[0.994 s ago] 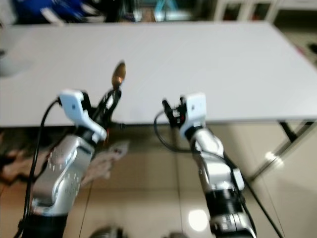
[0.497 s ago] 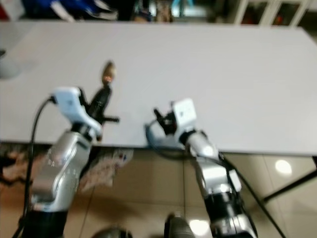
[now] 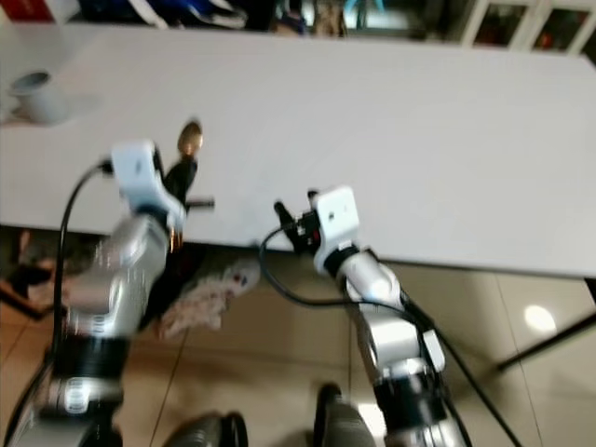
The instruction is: Setting the table
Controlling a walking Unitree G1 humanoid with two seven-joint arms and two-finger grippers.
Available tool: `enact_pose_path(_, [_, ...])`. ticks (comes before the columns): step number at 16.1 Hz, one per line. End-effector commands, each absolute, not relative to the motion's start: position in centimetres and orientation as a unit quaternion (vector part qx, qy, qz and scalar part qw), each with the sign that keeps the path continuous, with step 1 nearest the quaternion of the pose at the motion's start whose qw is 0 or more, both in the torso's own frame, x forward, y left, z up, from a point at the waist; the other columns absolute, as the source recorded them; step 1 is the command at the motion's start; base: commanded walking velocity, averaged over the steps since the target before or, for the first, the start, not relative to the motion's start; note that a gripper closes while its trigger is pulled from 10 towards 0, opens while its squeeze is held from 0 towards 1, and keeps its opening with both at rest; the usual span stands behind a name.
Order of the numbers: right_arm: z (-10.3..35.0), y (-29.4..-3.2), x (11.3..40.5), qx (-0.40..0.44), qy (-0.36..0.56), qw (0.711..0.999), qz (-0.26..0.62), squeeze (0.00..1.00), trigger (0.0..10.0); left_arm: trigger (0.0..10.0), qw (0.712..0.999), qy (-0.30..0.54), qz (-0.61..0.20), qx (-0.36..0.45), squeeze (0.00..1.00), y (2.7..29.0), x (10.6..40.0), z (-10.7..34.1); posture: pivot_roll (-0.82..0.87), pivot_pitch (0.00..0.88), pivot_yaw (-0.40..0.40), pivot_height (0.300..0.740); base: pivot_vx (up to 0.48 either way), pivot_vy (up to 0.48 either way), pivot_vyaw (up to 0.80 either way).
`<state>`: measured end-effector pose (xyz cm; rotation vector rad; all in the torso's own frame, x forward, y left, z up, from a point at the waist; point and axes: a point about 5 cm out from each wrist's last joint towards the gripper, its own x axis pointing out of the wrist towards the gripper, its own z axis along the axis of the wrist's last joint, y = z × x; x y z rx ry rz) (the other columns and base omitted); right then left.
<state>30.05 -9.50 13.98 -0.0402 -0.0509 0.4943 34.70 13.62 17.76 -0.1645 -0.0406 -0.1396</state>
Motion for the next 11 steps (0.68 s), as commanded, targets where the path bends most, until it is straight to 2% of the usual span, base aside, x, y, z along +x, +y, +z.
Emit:
enact_pose_path(1, [14.3,-9.4,29.8,-0.017,-0.027,0.969,0.243,0.00,10.0,10.0,0.993,-0.029,-0.080,-0.082,0.00,13.4,35.1,18.2,-0.14,0.192,0.059,0.740,0.000,0.000,0.00])
enact_pose_path(4, [14.6,-9.7,29.5,-0.005,-0.030,0.971,0.237,0.00,10.0,10.0,0.987,-0.062,-0.116,-0.089,0.00,12.1,34.8,19.8,-0.15,0.207,0.068,0.740,0.000,0.000,0.00])
enact_pose_path(7, [15.0,-9.6,28.7,0.020,-0.039,0.968,0.246,0.00,10.0,10.0,0.981,-0.112,-0.137,-0.083,0.00,11.3,33.1,21.4,-0.14,0.233,0.063,0.740,0.000,0.000,0.00])
enact_pose_path(9, [15.8,-9.7,28.3,0.051,-0.058,0.965,0.251,0.00,10.0,10.0,0.974,-0.162,-0.129,-0.087,0.00,11.9,31.4,23.1,-0.14,0.241,0.064,0.740,0.000,0.000,0.00])
enact_pose_path(11, [16.8,-10.2,27.6,0.080,-0.079,0.961,0.253,0.00,10.0,10.0,0.978,-0.155,-0.099,-0.104,0.00,12.4,27.9,22.2,-0.13,0.250,0.051,0.740,0.000,0.000,0.00])
